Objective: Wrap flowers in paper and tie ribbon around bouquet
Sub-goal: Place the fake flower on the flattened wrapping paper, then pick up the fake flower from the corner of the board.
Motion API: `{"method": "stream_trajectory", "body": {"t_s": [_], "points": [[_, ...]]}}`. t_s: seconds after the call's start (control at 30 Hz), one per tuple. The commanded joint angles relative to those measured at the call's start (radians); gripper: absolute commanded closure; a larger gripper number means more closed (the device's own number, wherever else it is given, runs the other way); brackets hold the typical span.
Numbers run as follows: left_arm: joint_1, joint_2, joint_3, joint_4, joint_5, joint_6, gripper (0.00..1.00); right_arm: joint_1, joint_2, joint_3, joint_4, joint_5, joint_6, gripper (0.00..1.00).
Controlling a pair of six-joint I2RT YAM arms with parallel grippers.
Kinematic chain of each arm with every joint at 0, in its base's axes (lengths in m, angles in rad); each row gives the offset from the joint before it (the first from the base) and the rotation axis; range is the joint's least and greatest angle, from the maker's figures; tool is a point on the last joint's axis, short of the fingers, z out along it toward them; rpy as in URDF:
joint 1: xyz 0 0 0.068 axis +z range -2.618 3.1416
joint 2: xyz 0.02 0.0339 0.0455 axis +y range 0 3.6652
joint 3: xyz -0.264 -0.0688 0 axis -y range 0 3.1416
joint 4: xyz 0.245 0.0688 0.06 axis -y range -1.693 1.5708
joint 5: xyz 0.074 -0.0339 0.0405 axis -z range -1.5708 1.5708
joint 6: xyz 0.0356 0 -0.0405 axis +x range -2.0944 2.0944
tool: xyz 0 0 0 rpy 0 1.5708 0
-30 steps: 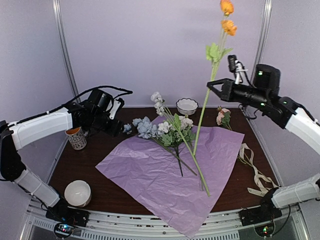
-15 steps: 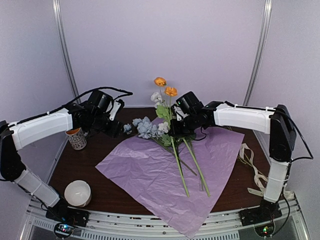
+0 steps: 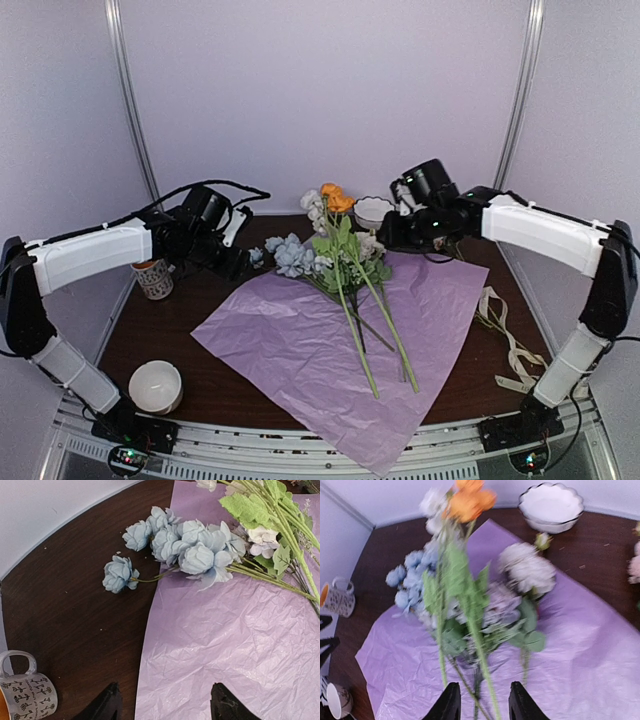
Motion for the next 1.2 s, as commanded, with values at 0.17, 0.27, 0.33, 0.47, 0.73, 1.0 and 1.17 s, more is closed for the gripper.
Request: {"method": "stream_trajectory", "body": {"t_s": [0.17, 0.27, 0.33, 0.47, 0.73, 1.0, 1.17], "points": [[0.007, 0.024, 0.026, 0.025, 0.017, 0.024, 0.36, -0.565, -0.028, -0.103, -0.266, -0.028, -0.234, 0.68], [0.006, 0.018, 0.019, 0.025, 0.025, 0.019, 0.36, -0.615, 0.070, -0.062, -0.339, -0.047, -0.303, 0.64], [0.006, 0.013, 0.013, 0.025, 0.030, 0.012, 0.36, -0.630, 0.126, -0.044, -0.354, -0.052, -0.328, 0.62], [0.007, 0.005, 0.013, 0.013, 0.024, 0.010, 0.37, -0.658, 0.213, -0.014, -0.348, -0.065, -0.342, 0.62], [0.007, 0.005, 0.020, -0.002, 0.010, 0.007, 0.36, -0.684, 0.318, 0.065, -0.351, -0.028, -0.373, 0.62], [0.007, 0.022, 0.041, -0.011, 0.017, -0.001, 0.36, -0.685, 0.431, 0.151, -0.407, -0.095, -0.410, 0.63], [0.007, 0.028, 0.043, -0.014, 0.012, 0.000, 0.36, -0.686, 0.457, 0.170, -0.436, -0.109, -0.423, 0.80]]}}
